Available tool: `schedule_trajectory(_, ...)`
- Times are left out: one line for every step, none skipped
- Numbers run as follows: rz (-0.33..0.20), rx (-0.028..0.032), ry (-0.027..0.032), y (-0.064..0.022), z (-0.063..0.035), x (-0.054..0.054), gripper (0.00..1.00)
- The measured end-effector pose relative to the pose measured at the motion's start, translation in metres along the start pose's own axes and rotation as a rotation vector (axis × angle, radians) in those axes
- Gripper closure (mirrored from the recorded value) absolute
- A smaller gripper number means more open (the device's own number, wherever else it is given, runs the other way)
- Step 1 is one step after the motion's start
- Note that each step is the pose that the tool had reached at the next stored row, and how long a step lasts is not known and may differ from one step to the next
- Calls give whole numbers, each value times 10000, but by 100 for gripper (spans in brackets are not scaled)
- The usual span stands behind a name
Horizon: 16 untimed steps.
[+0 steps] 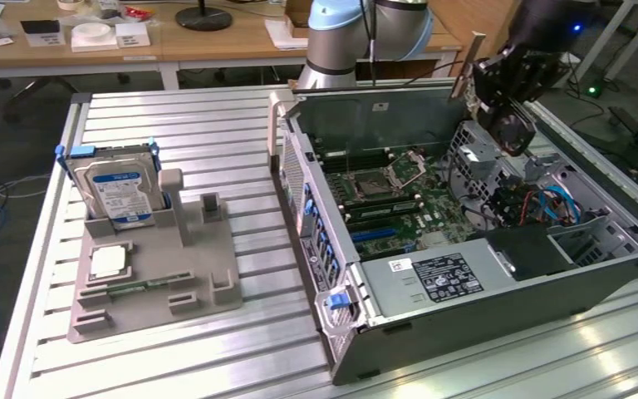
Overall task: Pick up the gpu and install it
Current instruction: 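Pick up the gpu and move the gpu toward the slot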
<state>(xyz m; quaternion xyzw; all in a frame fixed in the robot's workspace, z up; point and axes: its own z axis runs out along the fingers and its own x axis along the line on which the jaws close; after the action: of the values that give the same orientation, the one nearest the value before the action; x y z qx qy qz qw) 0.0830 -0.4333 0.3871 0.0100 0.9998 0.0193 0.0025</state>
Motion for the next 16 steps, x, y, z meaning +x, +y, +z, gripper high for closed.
schedule_trajectory(0, 0, 0, 0, 0, 14, 72)
schedule_trajectory(0, -1, 0, 0, 0, 30, 72)
schedule_trajectory(0, -1, 0, -1, 0, 46, 72)
schedule_trajectory(0, -1, 0, -1, 0, 62, 72)
schedule_trajectory(1, 0, 0, -1, 0, 79, 72)
schedule_trajectory(1, -1, 0, -2, 0, 97, 72)
schedule_trajectory(1, 0, 0, -2, -1, 113, 72)
schedule_trajectory(0, -1, 0, -2, -1, 130, 72)
schedule_trajectory(-1, -1, 0, -3, 0, 148, 72)
schedule_trajectory(0, -1, 0, -3, -1, 167, 72)
schedule_trajectory(0, 0, 0, -4, -1, 185, 72)
schedule_trajectory(0, -1, 0, -4, -1, 204, 72)
schedule_trajectory(1, 0, 0, -4, -1, 222, 72)
schedule_trajectory(1, -1, 0, -5, -1, 240, 72)
schedule_trajectory(0, 0, 0, -5, -1, 257, 72)
schedule_trajectory(-1, 0, 0, -5, -2, 278, 72)
